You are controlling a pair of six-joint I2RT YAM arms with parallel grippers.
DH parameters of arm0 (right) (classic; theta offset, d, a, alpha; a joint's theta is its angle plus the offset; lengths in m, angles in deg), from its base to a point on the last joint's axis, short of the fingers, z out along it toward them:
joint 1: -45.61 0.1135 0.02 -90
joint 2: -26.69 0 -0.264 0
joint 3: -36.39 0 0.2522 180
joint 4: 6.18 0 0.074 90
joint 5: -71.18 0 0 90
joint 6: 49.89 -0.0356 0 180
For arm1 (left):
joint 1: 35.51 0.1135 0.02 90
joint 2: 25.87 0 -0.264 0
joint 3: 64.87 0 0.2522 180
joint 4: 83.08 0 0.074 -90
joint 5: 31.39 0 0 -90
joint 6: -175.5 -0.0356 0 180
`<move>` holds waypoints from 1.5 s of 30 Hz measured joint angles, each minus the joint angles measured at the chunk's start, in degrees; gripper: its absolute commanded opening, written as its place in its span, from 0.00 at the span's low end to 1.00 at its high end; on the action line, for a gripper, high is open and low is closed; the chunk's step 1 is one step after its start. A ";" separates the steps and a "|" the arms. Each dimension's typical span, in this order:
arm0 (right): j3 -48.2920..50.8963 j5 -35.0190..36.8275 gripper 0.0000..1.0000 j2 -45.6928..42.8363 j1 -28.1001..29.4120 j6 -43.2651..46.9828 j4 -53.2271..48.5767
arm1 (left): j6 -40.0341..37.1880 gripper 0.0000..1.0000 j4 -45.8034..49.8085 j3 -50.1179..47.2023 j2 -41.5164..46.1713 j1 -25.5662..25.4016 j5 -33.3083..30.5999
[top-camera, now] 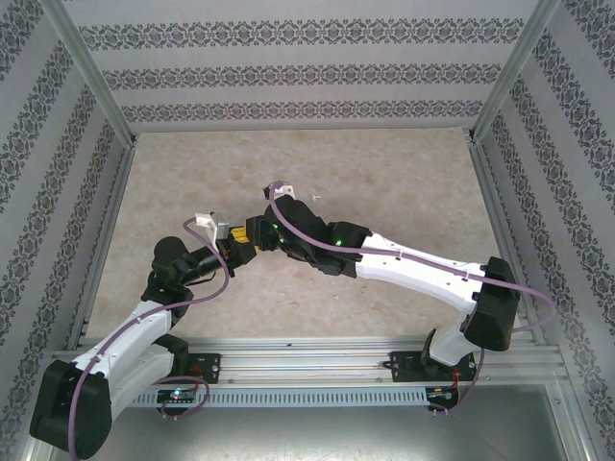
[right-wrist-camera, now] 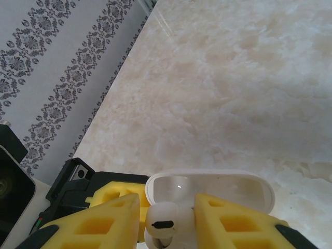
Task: Insert the wireless bluetooth earbuds into the charging case
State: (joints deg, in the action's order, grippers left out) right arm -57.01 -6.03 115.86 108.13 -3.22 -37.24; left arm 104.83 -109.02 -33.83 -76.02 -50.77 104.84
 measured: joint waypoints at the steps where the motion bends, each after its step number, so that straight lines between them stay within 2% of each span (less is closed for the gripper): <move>1: 0.04 0.00 0.33 -0.07 0.00 0.00 -0.02 | 0.00 0.13 0.02 0.00 0.00 0.00 0.00; 11: 0.07 0.00 0.45 -0.59 0.02 -0.02 -0.76 | 0.00 0.14 0.00 0.00 0.00 0.00 -0.22; 18: -0.76 0.33 0.46 -2.05 0.00 0.22 -4.11 | -0.02 0.14 -0.02 0.00 0.00 0.00 -0.44; 23: -4.98 0.31 0.47 -2.12 -1.33 1.79 -9.20 | -0.02 0.14 -0.02 -0.02 0.00 0.00 -0.44; 32: -13.03 -1.05 0.48 3.28 -12.37 7.17 -19.41 | -0.48 0.14 0.76 -0.55 0.00 0.00 -0.46; 37: -16.04 -2.40 0.48 10.69 -17.31 11.80 -22.56 | -1.20 0.14 1.97 -0.57 -0.04 0.00 -0.46; 45: -25.35 -8.35 0.48 24.61 -26.10 17.42 -24.33 | -1.60 0.14 2.40 -0.79 -1.40 0.00 -0.46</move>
State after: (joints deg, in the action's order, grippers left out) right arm -82.36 -14.38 140.47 82.03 14.20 -61.56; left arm 103.23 -106.62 -34.61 -77.42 -50.77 104.39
